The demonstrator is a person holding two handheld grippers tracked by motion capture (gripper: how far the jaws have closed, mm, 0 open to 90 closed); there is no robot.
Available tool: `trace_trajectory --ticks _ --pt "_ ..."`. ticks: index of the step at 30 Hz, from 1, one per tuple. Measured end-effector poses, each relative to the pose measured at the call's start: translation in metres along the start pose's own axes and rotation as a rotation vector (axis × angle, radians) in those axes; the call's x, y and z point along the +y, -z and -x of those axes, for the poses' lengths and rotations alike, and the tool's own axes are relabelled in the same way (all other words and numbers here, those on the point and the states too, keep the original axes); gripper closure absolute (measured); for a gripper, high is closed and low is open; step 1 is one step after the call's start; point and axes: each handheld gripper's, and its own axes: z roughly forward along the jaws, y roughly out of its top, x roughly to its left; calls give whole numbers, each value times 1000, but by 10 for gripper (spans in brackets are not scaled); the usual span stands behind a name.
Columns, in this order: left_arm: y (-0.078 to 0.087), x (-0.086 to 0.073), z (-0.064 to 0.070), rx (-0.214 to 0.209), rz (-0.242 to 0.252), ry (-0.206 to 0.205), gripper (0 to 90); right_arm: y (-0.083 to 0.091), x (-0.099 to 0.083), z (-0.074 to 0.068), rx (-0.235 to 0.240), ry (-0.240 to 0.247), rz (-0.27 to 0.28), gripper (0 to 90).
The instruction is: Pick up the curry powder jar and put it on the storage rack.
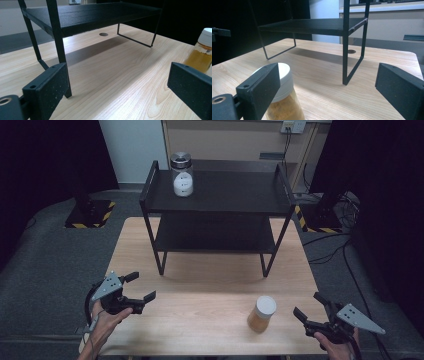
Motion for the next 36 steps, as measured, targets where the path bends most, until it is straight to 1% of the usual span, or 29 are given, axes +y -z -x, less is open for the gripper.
trace_trajectory --ticks 4,6,13,16,19,21,22,25,28,33,34,36 --pt "1 -1 -1 -1 7 12 21 0 0 -1 4 1 0 62" --pt "1 -1 0 -1 6 7 21 1 0 -1 3 4 3 62" --pt "0 -1 0 -4 9 8 21 0 0 -1 5 5 2 62" --pt "0 0 0 -6 3 -1 21 0 1 -1 5 8 5 61" --pt "1 -1 -1 -7 3 -2 21 1 4 -1 19 17 1 59" --pt "2 -1 -2 -6 2 -2 21 2 8 -1 35 14 2 42" --pt "2 -2 -3 -6 7 2 21 3 11 0 55 12 7 42" --pt "2 -3 -4 -9 16 12 21 4 21 1 82 28 13 34" --pt "3 -3 -5 -10 14 13 19 6 33 5 115 48 -15 24" --pt "4 -4 -5 -9 19 14 13 9 47 15 158 30 -53 20" --pt "4 -5 -5 -9 22 18 10 9 51 18 174 29 -67 20" --pt "4 -4 -5 -11 18 18 8 10 60 21 190 41 -90 20"
